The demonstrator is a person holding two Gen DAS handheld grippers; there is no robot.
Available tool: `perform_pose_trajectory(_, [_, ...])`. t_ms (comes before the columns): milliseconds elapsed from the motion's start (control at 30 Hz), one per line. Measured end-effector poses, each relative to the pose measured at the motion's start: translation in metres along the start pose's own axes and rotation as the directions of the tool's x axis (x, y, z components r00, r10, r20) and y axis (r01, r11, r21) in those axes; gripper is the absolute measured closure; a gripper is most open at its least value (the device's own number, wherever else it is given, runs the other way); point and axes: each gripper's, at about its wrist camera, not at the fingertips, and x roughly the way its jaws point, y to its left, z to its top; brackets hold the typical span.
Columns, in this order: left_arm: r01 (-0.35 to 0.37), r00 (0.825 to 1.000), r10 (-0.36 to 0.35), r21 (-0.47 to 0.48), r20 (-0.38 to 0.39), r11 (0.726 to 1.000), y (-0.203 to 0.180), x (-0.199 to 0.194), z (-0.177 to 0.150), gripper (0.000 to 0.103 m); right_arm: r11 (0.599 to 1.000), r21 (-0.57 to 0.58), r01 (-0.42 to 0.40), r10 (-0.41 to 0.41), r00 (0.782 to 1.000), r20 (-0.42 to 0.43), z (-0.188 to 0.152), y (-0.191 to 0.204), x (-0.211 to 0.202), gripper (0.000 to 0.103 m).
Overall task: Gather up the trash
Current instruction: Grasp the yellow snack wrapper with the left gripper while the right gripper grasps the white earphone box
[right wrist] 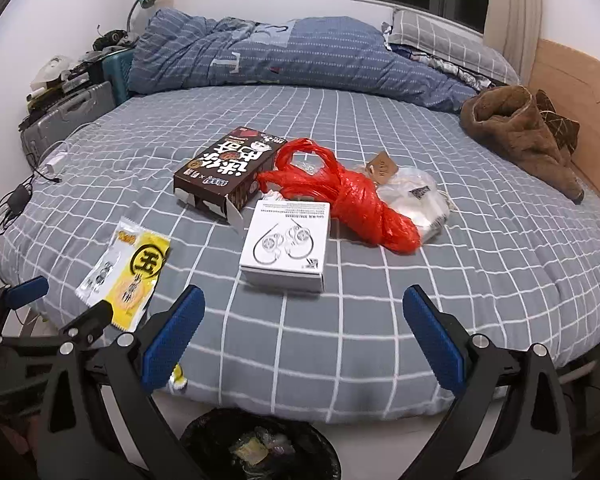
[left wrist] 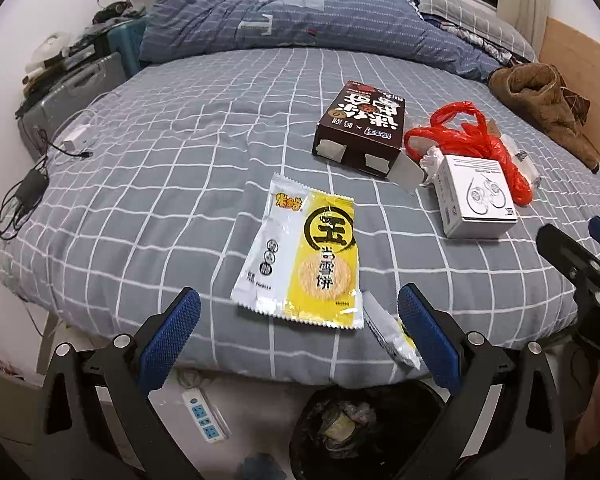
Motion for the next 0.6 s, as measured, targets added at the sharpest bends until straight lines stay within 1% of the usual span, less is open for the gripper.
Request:
perform_pose_trajectory(367, [0.017,0.998,-0.017,0.0,-0.053,1.0,0.005,0.037,0.019,0.006,1.0,0.026,0.002,0.0,0.998,-0.062,0.02,0.001,0.047,0.008])
perform_pose_trajectory(433, [0.019,0.998,-0.018,0.016,-0.068,1.0,0.004,0.044,0.022,0.006,1.0,0.028,-0.002,0.004,0.997,-0.075,0.022,0.001,0.056,0.008])
perform_pose_trajectory(600, [0.021,0.995,-0.02,0.013,-0.093,1.0,0.006,0.06,0.029,0.006,0.999,0.045,-0.015,0.02,0.994,-0.105,0.027,0.002,0.073,0.008])
